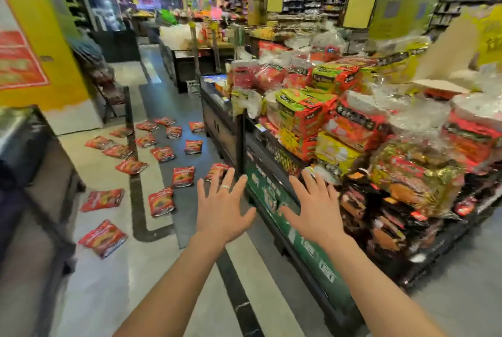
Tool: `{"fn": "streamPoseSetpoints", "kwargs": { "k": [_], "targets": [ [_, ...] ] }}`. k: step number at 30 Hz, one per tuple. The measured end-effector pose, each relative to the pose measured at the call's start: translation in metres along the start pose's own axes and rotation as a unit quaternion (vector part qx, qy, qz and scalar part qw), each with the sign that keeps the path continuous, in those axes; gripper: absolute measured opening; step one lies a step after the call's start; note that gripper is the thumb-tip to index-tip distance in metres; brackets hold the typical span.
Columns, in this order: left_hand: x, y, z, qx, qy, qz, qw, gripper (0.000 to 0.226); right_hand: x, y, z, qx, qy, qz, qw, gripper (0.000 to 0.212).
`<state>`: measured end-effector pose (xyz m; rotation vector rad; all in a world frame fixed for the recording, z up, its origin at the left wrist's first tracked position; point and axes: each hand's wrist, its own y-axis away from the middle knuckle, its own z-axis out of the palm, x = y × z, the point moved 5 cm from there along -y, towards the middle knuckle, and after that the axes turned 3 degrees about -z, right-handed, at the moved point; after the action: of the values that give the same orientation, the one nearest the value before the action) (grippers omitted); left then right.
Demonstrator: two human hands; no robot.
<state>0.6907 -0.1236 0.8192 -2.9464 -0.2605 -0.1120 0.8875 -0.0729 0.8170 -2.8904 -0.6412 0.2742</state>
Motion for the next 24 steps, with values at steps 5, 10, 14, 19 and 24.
{"fn": "streamPoseSetpoints", "kwargs": {
  "k": [5,10,14,19,24],
  "targets": [
    [-0.09,-0.001,0.008,-0.012,-0.009,-0.078,0.997,0.08,-0.072,-0.048,0.035,-0.029,-0.002,-0.061,0.998,0.075],
    [-0.163,-0.021,0.026,-0.015,-0.023,-0.14,0.99,0.08,-0.131,-0.111,0.077,-0.054,-0.025,-0.123,0.991,0.076],
    [-0.212,-0.055,0.04,-0.019,-0.027,-0.184,0.982,0.082,-0.17,-0.174,0.113,-0.057,-0.045,-0.164,0.984,0.077],
    [-0.273,-0.12,0.05,-0.026,-0.053,-0.235,0.97,0.08,-0.216,-0.269,0.151,-0.079,-0.061,-0.206,0.974,0.077],
    [-0.329,-0.188,0.059,-0.029,-0.076,-0.262,0.962,0.078,-0.257,-0.364,0.176,-0.087,-0.078,-0.246,0.962,0.075]
  ]
}}
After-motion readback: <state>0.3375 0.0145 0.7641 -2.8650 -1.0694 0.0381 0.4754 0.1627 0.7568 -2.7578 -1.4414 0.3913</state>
